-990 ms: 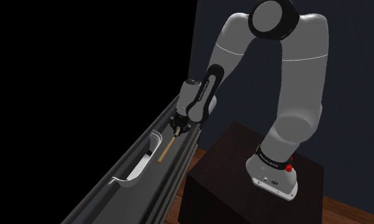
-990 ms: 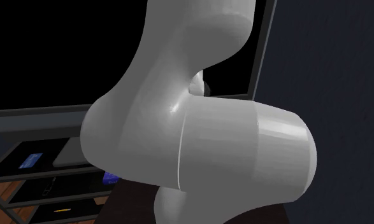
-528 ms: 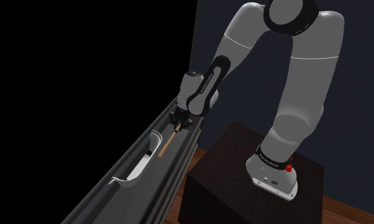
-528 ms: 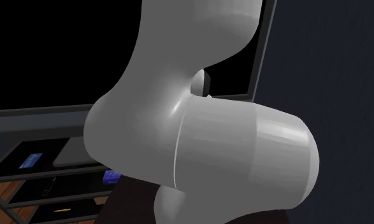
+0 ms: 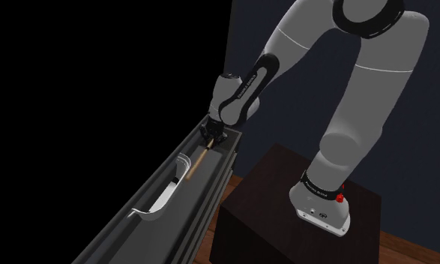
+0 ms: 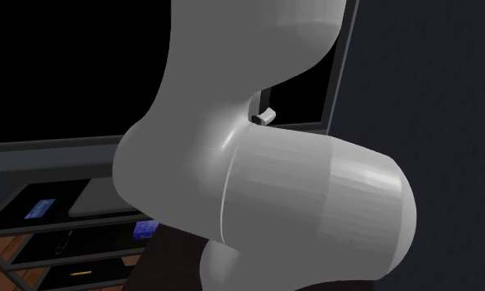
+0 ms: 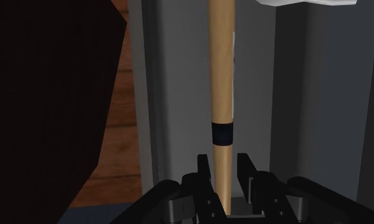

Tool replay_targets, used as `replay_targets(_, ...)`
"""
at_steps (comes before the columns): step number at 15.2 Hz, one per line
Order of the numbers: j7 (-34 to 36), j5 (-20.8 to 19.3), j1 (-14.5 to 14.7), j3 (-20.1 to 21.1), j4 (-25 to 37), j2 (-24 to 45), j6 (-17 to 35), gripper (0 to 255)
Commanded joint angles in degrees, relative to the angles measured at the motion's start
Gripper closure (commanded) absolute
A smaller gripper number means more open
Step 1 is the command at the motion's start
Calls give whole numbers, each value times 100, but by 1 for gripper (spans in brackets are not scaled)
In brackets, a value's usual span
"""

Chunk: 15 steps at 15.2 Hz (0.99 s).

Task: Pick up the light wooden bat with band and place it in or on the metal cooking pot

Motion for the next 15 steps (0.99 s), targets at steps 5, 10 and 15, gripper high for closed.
replay_targets(5, -318, 460, -122, 201, -15, -571, -534, 255)
replay_targets(10, -501, 741, -123, 241, 14, -1016, -990, 255)
replay_targets(15, -618, 927, -100, 228, 81, -1427, -1454, 255)
